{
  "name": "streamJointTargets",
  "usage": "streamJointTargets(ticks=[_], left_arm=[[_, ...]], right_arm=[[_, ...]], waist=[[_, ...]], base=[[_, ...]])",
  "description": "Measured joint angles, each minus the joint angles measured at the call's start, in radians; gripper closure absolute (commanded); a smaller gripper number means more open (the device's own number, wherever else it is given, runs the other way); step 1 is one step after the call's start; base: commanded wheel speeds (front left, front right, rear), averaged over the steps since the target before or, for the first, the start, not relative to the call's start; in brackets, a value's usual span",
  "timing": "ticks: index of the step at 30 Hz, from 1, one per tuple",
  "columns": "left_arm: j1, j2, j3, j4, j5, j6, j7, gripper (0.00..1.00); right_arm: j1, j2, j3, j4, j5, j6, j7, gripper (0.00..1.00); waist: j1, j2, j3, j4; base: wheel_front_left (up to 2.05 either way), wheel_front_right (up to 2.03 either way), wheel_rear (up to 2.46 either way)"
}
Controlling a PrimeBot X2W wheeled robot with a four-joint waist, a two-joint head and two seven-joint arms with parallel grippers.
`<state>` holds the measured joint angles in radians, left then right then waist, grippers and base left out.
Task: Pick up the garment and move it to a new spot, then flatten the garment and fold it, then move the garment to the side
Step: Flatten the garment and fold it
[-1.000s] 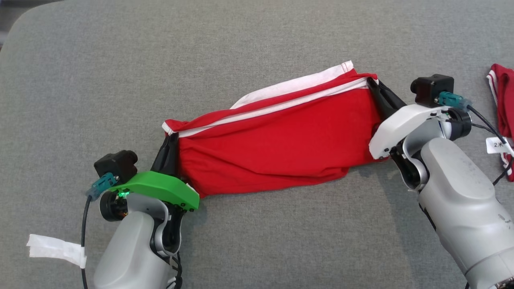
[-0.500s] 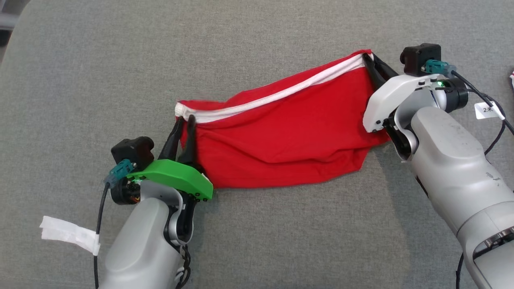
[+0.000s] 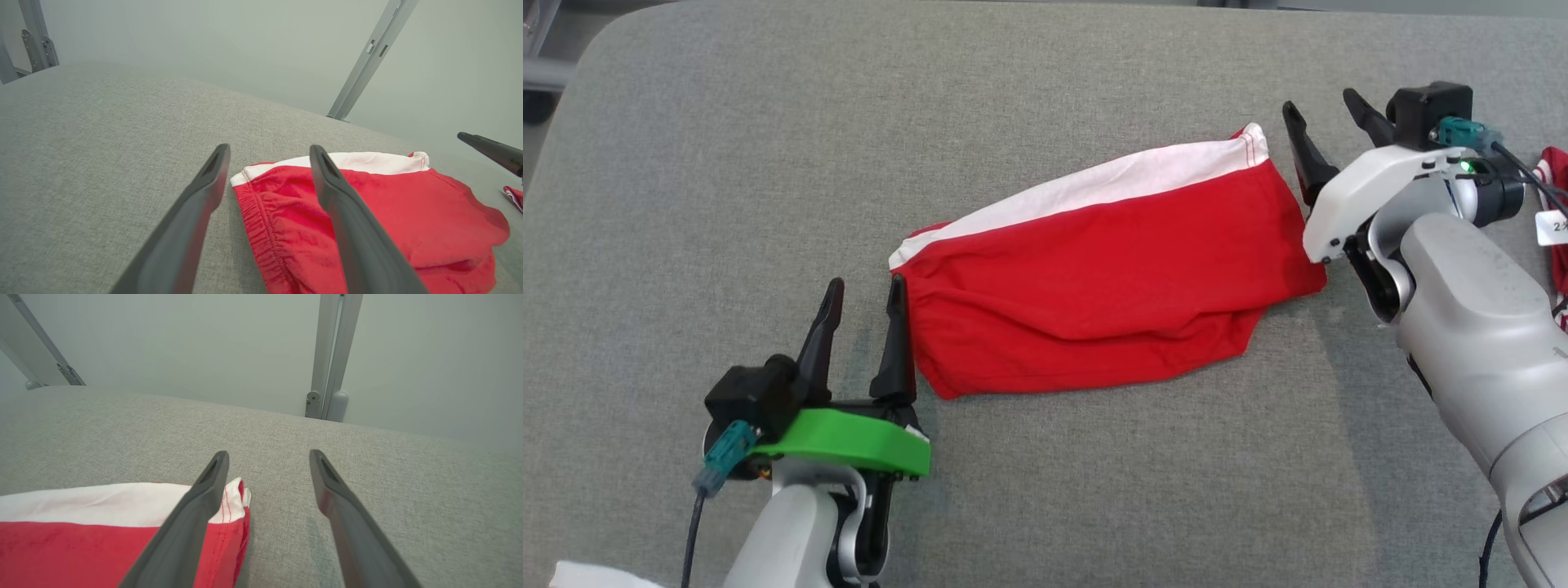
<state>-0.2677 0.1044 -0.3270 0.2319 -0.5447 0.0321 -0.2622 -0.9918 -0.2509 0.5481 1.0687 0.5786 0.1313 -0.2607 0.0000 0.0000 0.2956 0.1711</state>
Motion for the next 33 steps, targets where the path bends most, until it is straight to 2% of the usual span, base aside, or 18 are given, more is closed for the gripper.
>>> streamJointTargets(ticks=[9,23,24,25,27,28,29,33], left_arm=[[0.172,-0.015,0.044,-0.149,0.026,0.025,0.000,0.00],[0.208,-0.035,0.066,-0.206,0.045,0.012,0.000,0.00],[0.210,-0.035,0.068,-0.206,0.045,0.012,0.000,0.00],[0.211,-0.036,0.070,-0.206,0.045,0.011,0.000,0.00],[0.212,-0.038,0.074,-0.205,0.048,0.009,0.000,0.00],[0.214,-0.039,0.077,-0.205,0.049,0.008,0.000,0.00],[0.216,-0.040,0.079,-0.205,0.049,0.008,0.000,0.00],[0.224,-0.042,0.092,-0.206,0.054,0.007,0.000,0.00]], right_arm=[[0.090,-0.012,0.090,-0.006,0.099,0.000,0.116,0.00],[0.104,0.018,0.110,0.097,0.197,0.000,0.287,0.00],[0.104,0.019,0.111,0.100,0.200,0.000,0.288,0.11],[0.104,0.020,0.111,0.101,0.204,-0.001,0.290,0.52],[0.104,0.024,0.114,0.103,0.212,-0.001,0.294,0.73],[0.104,0.026,0.116,0.104,0.213,-0.001,0.294,0.95],[0.104,0.028,0.118,0.104,0.216,-0.001,0.294,1.00],[0.109,0.032,0.123,0.101,0.229,0.000,0.275,1.00]], waist=[[0.0000,0.0000,-0.048,-0.003],[0.0000,0.0000,-0.064,0.063],[0.0000,0.0000,-0.065,0.066],[0.0000,0.0000,-0.067,0.068],[0.0000,0.0000,-0.070,0.069],[0.0000,0.0000,-0.072,0.069],[0.0000,0.0000,-0.073,0.068],[0.0000,0.0000,-0.081,0.054]], base=[[0.00,0.00,0.00],[0.00,0.00,0.00],[0.00,0.00,0.00],[0.00,0.00,0.00],[0.00,0.00,0.00],[0.00,0.00,0.00],[0.00,0.00,0.00],[0.00,0.00,0.00]])
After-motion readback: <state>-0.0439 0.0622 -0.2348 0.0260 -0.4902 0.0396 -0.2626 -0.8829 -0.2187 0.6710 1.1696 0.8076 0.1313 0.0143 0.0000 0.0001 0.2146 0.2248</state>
